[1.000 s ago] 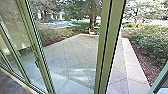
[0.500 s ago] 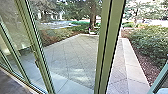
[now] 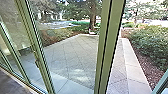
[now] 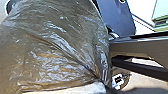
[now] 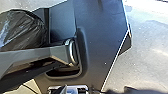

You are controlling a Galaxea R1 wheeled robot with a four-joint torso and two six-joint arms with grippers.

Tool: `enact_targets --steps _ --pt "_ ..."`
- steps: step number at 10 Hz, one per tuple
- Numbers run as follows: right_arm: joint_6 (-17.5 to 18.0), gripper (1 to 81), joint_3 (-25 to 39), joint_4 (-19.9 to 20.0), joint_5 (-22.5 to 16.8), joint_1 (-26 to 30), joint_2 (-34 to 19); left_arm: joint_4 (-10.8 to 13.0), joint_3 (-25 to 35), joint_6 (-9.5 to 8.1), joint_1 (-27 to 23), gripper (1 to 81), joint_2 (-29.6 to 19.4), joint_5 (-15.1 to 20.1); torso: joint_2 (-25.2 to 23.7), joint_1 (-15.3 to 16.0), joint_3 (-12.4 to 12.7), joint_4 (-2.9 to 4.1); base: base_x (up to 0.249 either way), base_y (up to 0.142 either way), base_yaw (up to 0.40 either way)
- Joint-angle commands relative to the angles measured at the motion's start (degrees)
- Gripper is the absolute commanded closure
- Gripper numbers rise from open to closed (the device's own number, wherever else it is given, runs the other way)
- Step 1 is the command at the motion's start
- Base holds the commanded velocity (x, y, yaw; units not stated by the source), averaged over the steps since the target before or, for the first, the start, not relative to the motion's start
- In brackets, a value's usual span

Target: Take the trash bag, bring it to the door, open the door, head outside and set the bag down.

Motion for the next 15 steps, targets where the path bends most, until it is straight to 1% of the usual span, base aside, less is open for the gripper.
enact_targets --steps 1,2,3,6,7,10,11,12,13,14,15 --pt "-4.8 1.0 -2.3 5.7 -0.7 2.2 1.5 -0.2 -1.3 0.34 -2.7 81.1 0.5 2.7 0.0 0.0 0.0 0.0 0.0 0.0 0.0" --pt "-4.8 1.0 -3.3 5.8 -1.3 2.3 3.0 -0.3 -2.8 0.25 -2.8 81.1 1.1 1.9 0.0 0.0 0.0 0.0 0.0 0.0 0.0" --pt "-4.7 1.0 -5.4 5.9 -1.3 2.1 4.2 -0.3 -3.8 0.24 -2.9 81.1 1.7 1.9 0.0 0.0 0.0 0.0 0.0 0.0 0.0" --pt "-4.9 1.0 -15.1 5.7 -1.1 0.8 12.0 -0.1 -5.6 0.33 -3.6 81.1 2.7 2.0 0.0 0.0 0.0 0.0 0.0 0.0 0.0" --pt "-5.0 1.0 -16.7 5.2 -0.8 0.6 13.3 -0.1 -5.6 0.33 -3.7 81.1 2.8 2.0 0.0 0.0 0.0 0.0 0.0 0.0 0.0" --pt "-5.0 1.0 -16.2 5.1 -0.8 0.6 13.4 -0.1 -5.6 0.33 -3.9 81.1 2.8 2.0 0.0 0.0 0.0 0.0 0.0 0.0 0.0" --pt "-5.0 1.0 -15.9 5.0 -0.8 0.5 13.5 -0.1 -5.6 0.33 -3.9 81.1 2.8 2.0 0.0 0.0 1.3 0.0 0.0 0.0 0.0" --pt "-5.1 1.0 -15.3 5.0 -0.8 0.5 13.4 -0.1 -5.6 0.33 -3.9 81.1 2.8 2.0 0.0 0.0 4.1 0.0 0.0 0.0 0.0" --pt "-5.1 1.0 -15.3 5.0 -0.8 0.5 13.4 0.0 -5.6 0.33 -4.0 81.1 2.8 2.0 0.0 0.0 4.7 0.0 0.0 0.0 0.0" --pt "-5.1 1.0 -15.3 5.0 -0.8 0.6 13.4 0.0 -5.6 0.33 -3.9 81.1 2.8 2.0 0.0 0.0 1.5 0.0 0.0 0.0 0.0" --pt "-5.0 1.0 -15.3 5.0 -0.8 0.5 13.4 0.0 -5.6 0.33 -3.9 81.1 2.8 2.0 0.0 0.0 2.8 0.0 0.0 0.0 0.0"
